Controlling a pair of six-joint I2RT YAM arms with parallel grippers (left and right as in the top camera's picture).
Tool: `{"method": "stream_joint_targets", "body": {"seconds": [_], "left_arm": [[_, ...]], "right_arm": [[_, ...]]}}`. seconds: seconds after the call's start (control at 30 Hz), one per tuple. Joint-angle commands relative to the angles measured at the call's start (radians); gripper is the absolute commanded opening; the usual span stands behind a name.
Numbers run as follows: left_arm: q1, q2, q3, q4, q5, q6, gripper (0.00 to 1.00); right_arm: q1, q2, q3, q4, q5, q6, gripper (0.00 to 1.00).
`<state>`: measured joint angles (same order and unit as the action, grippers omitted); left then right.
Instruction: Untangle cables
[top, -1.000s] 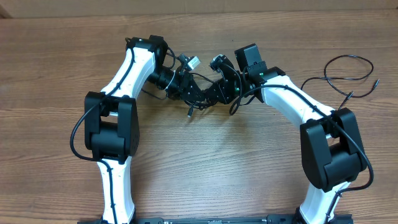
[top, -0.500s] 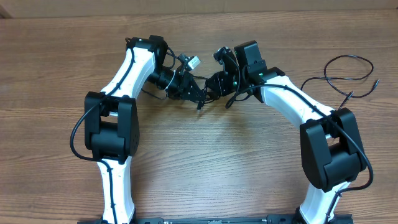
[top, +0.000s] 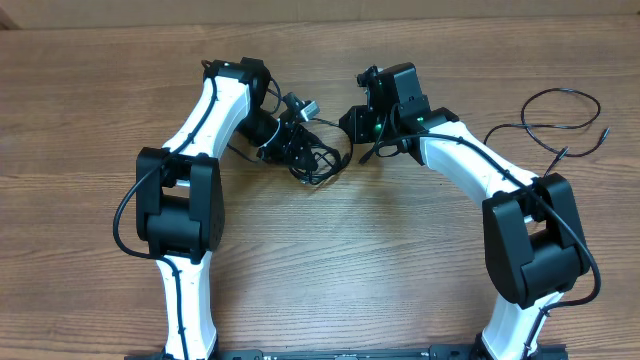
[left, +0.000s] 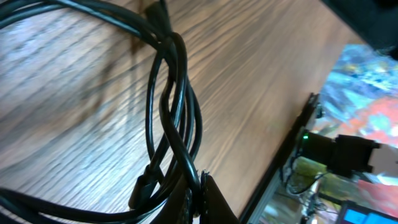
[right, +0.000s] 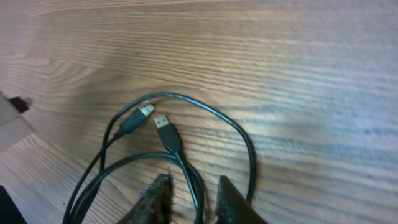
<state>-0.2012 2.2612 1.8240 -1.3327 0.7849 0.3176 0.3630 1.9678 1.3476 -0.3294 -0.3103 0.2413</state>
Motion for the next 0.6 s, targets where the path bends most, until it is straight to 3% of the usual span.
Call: {"method": "stream_joint_targets", "body": {"seconds": [0.0,0.33,0.57], "left_arm": [[-0.003,0.008,-0.01,0.012,-0.041,0.02,0.04],[0.0,0.008,-0.01,0.021,-0.038,0.145,0.04],[0.0,0.008,-0.01,-0.102,0.037,0.284,0.04]], "right_arm": [[-0.012,-0.024,0.0,-0.022,0.019,0.003,0.39],[-0.012,-0.024,0.0,-0.19,-0.228,-0.486,0.45],[-0.012,-0.024,0.0,-0.197,-0.303,-0.666,0.46]]}}
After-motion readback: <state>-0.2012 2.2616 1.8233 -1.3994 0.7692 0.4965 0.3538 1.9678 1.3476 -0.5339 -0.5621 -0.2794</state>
